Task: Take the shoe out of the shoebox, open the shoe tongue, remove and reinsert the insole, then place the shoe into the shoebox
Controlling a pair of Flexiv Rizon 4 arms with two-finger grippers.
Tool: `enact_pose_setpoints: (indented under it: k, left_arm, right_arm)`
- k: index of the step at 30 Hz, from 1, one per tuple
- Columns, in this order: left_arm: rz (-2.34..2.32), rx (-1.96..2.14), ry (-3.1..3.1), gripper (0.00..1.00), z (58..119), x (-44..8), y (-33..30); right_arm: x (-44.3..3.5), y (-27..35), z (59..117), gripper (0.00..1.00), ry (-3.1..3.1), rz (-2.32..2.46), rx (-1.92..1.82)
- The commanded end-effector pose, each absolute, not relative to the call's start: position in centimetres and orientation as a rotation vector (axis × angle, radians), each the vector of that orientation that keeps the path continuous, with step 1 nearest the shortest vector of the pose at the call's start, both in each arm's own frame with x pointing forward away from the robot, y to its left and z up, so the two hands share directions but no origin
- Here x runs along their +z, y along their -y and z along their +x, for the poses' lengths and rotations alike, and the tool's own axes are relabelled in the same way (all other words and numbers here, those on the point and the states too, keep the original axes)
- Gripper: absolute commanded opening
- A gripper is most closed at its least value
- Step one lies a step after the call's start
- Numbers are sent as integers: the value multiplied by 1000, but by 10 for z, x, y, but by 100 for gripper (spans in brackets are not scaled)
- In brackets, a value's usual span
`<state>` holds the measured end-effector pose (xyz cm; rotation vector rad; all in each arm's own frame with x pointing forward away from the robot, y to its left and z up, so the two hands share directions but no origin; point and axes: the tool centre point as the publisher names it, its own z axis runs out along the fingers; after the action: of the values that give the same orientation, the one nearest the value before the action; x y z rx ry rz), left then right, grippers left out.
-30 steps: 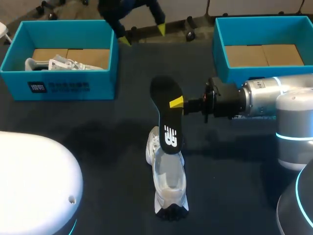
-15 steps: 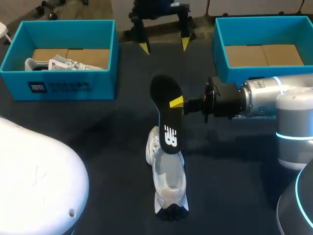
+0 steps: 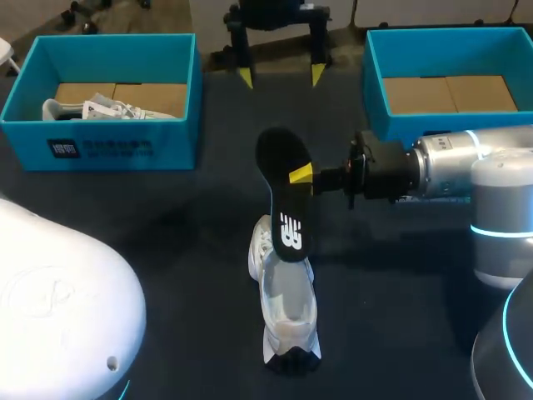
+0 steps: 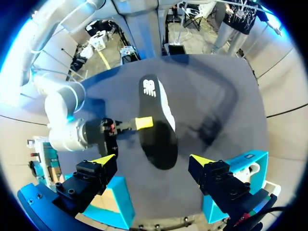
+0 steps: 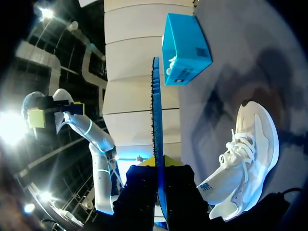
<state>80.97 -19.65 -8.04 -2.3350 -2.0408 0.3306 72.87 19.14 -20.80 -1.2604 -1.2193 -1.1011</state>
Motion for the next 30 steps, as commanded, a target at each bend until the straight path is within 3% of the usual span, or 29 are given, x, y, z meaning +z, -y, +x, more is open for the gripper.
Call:
enact_pose_setpoints:
  k: [1,21,30]
  left_arm:
    - [-2565,972,2238,100,788,-101,156]
    - [-2741,1963,2225,100,764,-120,116]
    - [-2748,1989,2206,100,763,-121,115]
  right_arm:
    - [-209,-193,729,0,1218,-1260,-1103]
    - [-209,-193,729,0,1218,-1260,-1103]
    - [-209,-193,729,0,1218,-1260,-1103]
